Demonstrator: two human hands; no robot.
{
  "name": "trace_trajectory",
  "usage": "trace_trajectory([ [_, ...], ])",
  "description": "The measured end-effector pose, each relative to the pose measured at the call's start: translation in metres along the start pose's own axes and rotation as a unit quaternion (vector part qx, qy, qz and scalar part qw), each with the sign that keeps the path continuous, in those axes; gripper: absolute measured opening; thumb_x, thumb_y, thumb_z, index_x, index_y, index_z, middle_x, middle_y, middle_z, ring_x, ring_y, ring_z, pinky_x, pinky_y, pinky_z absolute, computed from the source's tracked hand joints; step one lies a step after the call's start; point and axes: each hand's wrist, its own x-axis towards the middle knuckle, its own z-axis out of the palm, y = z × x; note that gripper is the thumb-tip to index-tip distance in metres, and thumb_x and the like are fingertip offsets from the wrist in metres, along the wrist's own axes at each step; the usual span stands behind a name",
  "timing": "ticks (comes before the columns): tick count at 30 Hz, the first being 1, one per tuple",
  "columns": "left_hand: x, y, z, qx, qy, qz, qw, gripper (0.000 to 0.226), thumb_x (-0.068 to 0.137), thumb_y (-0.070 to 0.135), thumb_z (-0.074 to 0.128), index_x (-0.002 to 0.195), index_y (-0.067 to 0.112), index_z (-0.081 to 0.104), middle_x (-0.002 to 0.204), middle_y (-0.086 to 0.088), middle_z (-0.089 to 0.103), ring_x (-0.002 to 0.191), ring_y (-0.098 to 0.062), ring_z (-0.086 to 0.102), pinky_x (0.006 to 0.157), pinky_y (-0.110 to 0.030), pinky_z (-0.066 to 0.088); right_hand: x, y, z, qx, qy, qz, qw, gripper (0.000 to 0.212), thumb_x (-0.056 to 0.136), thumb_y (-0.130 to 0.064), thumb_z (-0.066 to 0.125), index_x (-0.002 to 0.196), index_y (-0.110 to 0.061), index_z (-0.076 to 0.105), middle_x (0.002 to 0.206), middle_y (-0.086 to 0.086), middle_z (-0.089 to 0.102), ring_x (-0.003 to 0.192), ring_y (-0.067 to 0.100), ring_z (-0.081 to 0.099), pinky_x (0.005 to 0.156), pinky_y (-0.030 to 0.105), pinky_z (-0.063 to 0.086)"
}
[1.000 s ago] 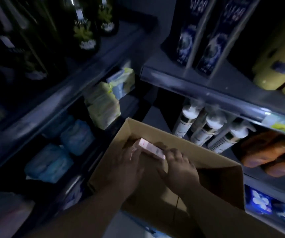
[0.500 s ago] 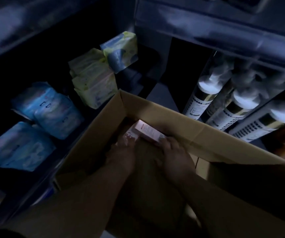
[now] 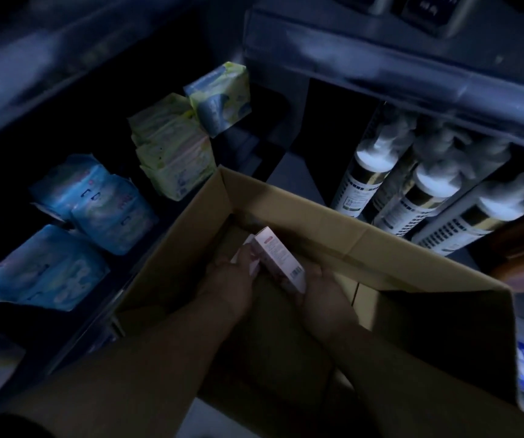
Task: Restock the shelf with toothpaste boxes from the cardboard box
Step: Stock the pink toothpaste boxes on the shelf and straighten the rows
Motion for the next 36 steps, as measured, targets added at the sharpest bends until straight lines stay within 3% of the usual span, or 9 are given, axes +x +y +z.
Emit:
trace_trajectory([
  [3,-0.029,0.004,-0.018,0.000,0.024,0.008,1.000,0.074,0.093,0.034,0.051,0.147,0.037,0.002,0.143,-0.016,0.028,0.128,-0.033,0.034,0.102,-0.047,0.039,-0.024,-0.009,-0.021,0.024,0.005,0.009,1.000,0.045,0.096,-0.036,0.053,0.134,-0.016,0.041,0.128,0.009,0.049,0.113,0.023,0.054,0.092,0.033,0.046],
  [8,-0.095,-0.003,-0.054,-0.050,0.096,0.048,0.993,0.072,0.091,0.028,0.053,0.147,0.032,0.007,0.141,-0.011,0.035,0.129,-0.028,0.037,0.103,-0.041,0.040,-0.078,-0.039,-0.069,0.009,0.033,0.015,0.999,0.042,0.097,-0.037,0.049,0.133,-0.016,0.042,0.126,0.005,0.052,0.110,0.019,0.054,0.073,0.024,0.031],
  [13,-0.165,-0.012,-0.117,-0.058,0.175,0.108,0.977,0.073,0.090,0.027,0.050,0.150,0.023,0.008,0.142,-0.008,0.031,0.127,-0.025,0.033,0.101,-0.032,0.034,-0.137,-0.086,-0.133,0.049,0.092,0.017,0.994,0.043,0.094,-0.040,0.054,0.128,-0.015,0.047,0.119,0.006,0.055,0.106,0.019,0.054,0.082,0.024,0.041],
  [18,-0.223,-0.017,-0.190,-0.111,0.242,0.155,0.951,0.068,0.091,0.021,0.048,0.148,0.024,0.012,0.143,-0.005,0.030,0.126,-0.025,0.030,0.102,-0.033,0.034,-0.181,-0.144,-0.203,0.098,0.169,-0.017,0.981,0.022,0.091,-0.037,0.061,0.091,-0.020,0.047,0.092,-0.001,0.056,0.078,0.011,0.052,0.056,0.021,0.032],
  [20,-0.245,-0.020,-0.212,-0.153,0.267,0.176,0.935,0.065,0.090,0.018,0.049,0.147,0.022,0.017,0.141,-0.006,0.030,0.126,-0.026,0.033,0.103,-0.033,0.034,-0.197,-0.163,-0.226,0.109,0.185,-0.035,0.976,0.021,0.091,-0.034,0.061,0.091,-0.018,0.047,0.083,-0.007,0.055,0.071,0.004,0.050,0.052,0.018,0.033],
  [23,-0.280,-0.029,-0.234,-0.200,0.303,0.202,0.909,0.063,0.091,0.019,0.051,0.147,0.021,0.022,0.141,-0.004,0.028,0.124,-0.022,0.040,0.097,-0.030,0.039,-0.221,-0.185,-0.249,0.162,0.186,-0.055,0.968,0.018,0.094,-0.031,0.058,0.100,-0.019,0.046,0.083,-0.008,0.056,0.072,0.006,0.053,0.053,0.024,0.039],
  [27,-0.329,-0.042,-0.242,-0.212,0.341,0.217,0.890,0.049,0.095,0.018,0.049,0.142,0.022,0.034,0.138,-0.001,0.028,0.124,-0.014,0.035,0.093,-0.015,0.026,-0.254,-0.198,-0.264,0.272,0.164,-0.076,0.945,0.019,0.092,-0.034,0.059,0.106,-0.024,0.051,0.091,-0.007,0.061,0.079,0.012,0.060,0.068,0.032,0.051],
  [30,-0.369,-0.048,-0.238,-0.236,0.375,0.217,0.870,0.031,0.095,0.017,0.052,0.126,0.016,0.054,0.126,0.001,0.036,0.115,-0.012,0.042,0.090,-0.012,0.025,-0.284,-0.194,-0.269,0.357,0.133,-0.091,0.920,0.010,0.093,-0.039,0.058,0.101,-0.033,0.054,0.098,-0.009,0.065,0.088,0.018,0.066,0.082,0.049,0.057],
  [36,-0.454,-0.052,-0.222,-0.325,0.415,0.159,0.835,0.002,0.091,0.025,0.060,0.093,0.025,0.059,0.096,0.012,0.047,0.103,-0.008,0.042,0.078,-0.017,0.026,-0.355,-0.186,-0.280,0.421,0.086,-0.150,0.890,0.014,0.094,-0.038,0.058,0.103,-0.027,0.062,0.096,-0.001,0.069,0.090,0.018,0.067,0.085,0.050,0.057],
])
